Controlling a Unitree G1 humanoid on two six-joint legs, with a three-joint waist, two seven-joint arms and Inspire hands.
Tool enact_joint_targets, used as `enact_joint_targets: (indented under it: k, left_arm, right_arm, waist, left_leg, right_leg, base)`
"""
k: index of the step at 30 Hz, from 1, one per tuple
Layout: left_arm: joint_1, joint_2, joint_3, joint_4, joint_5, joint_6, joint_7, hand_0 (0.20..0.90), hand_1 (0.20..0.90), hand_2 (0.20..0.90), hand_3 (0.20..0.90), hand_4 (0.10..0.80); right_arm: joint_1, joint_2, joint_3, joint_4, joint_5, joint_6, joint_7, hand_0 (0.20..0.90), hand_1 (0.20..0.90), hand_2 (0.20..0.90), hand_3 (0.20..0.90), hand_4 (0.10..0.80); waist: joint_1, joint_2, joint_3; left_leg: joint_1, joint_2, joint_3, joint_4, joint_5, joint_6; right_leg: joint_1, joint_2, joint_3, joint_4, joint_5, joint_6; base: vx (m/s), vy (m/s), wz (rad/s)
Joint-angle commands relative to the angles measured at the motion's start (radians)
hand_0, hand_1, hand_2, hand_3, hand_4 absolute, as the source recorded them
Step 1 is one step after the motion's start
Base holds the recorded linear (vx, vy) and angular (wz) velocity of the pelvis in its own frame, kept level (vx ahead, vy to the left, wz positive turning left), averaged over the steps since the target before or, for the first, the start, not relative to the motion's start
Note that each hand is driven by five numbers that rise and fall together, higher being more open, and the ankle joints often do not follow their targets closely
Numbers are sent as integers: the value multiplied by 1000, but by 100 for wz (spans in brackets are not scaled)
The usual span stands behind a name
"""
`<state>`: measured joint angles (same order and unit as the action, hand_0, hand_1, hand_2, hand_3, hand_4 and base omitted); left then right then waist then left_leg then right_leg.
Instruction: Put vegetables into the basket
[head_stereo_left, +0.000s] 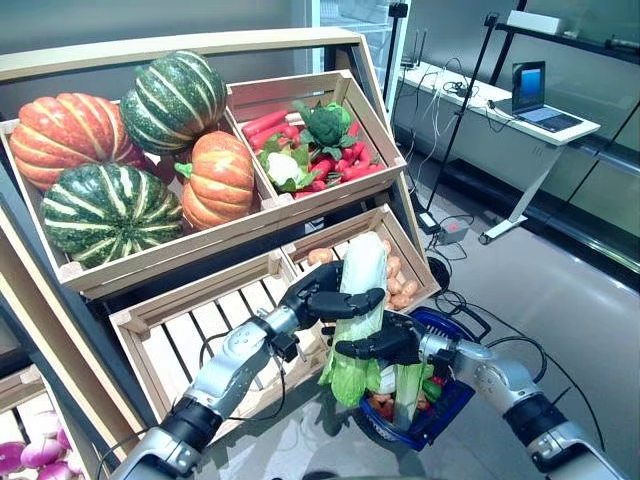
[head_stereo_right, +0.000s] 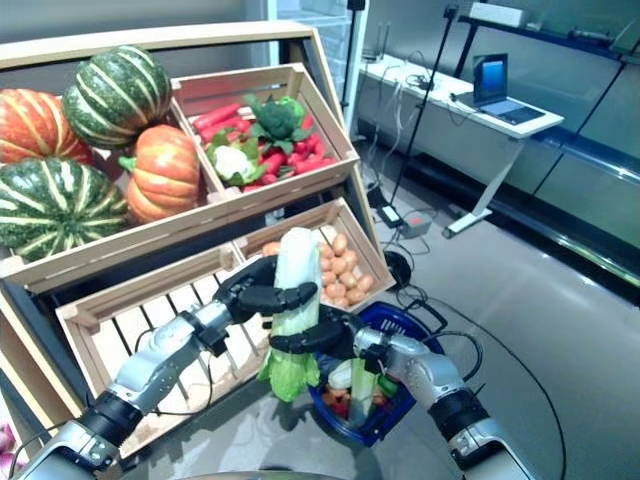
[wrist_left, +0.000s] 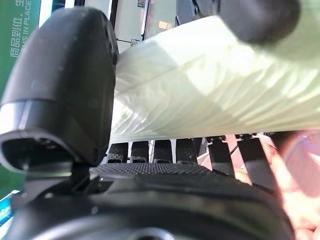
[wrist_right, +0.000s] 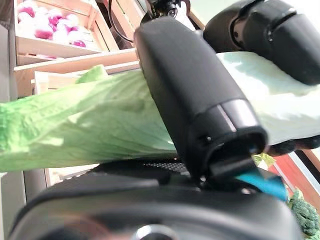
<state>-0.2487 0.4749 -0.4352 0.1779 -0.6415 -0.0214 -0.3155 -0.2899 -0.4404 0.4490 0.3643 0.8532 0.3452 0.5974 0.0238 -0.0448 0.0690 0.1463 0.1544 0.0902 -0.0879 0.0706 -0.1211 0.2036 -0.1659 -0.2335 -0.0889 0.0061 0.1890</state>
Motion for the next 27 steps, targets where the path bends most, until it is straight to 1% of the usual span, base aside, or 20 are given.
enact_joint_targets:
  k: [1,7,13,14,15,19,20,21,22,25,27]
  left_arm:
    - [-170,-111,-11,-42,-118,-98,-56,300,300,300,300,400]
    - [-170,-113,-8,-44,-96,-90,-70,300,300,300,300,400]
    - [-166,-95,2,-40,-70,-79,-65,300,300,300,300,400]
    - [-165,-91,7,-39,-66,-62,-59,811,811,811,811,740]
    - [-160,-84,12,-34,-61,-49,-51,900,900,900,900,800]
    - [-145,-64,29,-15,-3,-48,-48,900,900,900,900,800]
    - [-130,-38,44,-3,32,-56,-41,900,900,900,900,800]
    - [-123,-27,54,1,44,-60,-39,900,900,900,900,800]
    - [-122,-26,55,1,46,-61,-37,900,900,900,900,800]
    - [-98,8,97,18,50,-67,-12,900,900,900,900,800]
    - [-89,12,111,21,54,-70,-2,900,900,900,900,800]
  right_arm:
    - [-124,151,-27,-32,239,-71,-5,300,300,300,300,400]
    - [-109,176,-49,-21,271,-94,-38,300,300,300,300,400]
    - [-92,164,-61,-27,270,-112,-52,300,300,300,300,400]
    - [-88,161,-63,-25,271,-115,-58,300,300,300,300,400]
    - [-83,157,-68,-17,279,-118,-59,300,300,300,300,400]
    - [-52,145,-85,-14,303,-112,-67,300,300,300,300,400]
    - [-10,132,-103,-12,310,-109,-64,300,300,300,300,400]
    - [9,125,-112,-12,313,-109,-67,300,300,300,300,400]
    - [12,124,-113,-12,315,-109,-70,300,300,300,300,400]
    - [84,102,-155,16,322,-118,-71,300,300,300,300,400]
    - [102,99,-168,29,323,-124,-72,300,300,300,300,400]
  waist:
    - [13,13,-29]
    - [10,16,-29]
    - [6,17,-30]
    - [6,17,-30]
    - [5,18,-29]
    - [0,20,-29]
    - [-6,22,-27]
    - [-8,23,-26]
    - [-9,23,-26]
    - [-18,25,-14]
    - [-20,25,-11]
  left_leg:
    - [-9,-3,-4,1,-54,18]
    - [-8,-3,-1,1,-56,20]
    - [-7,-2,3,1,-56,21]
    - [-7,-2,5,1,-56,21]
    - [-7,-1,6,1,-55,20]
    - [-7,-1,11,1,-54,22]
    - [-7,1,16,1,-53,22]
    - [-7,1,18,1,-52,23]
    - [-7,1,18,1,-52,23]
    - [-12,4,25,1,-50,21]
    - [-13,5,27,1,-49,21]
  right_leg:
    - [-5,-3,-6,2,24,-68]
    - [-7,-5,-1,2,23,-67]
    - [-10,-7,3,2,25,-66]
    - [-11,-7,3,2,26,-65]
    - [-13,-7,3,2,28,-64]
    - [-15,-7,8,2,28,-64]
    - [-18,-7,11,2,29,-63]
    - [-19,-7,13,2,29,-63]
    - [-19,-7,14,2,29,-63]
    - [-26,-8,19,2,33,-60]
    - [-28,-9,19,2,34,-59]
  base:
    - [0,0,0]
    - [0,0,0]
    - [0,0,0]
    - [0,0,0]
    - [0,0,0]
    - [6,8,-1]
    - [28,37,-1]
    - [24,32,-1]
    - [11,19,-4]
    - [-8,16,-5]
    - [-6,4,-5]
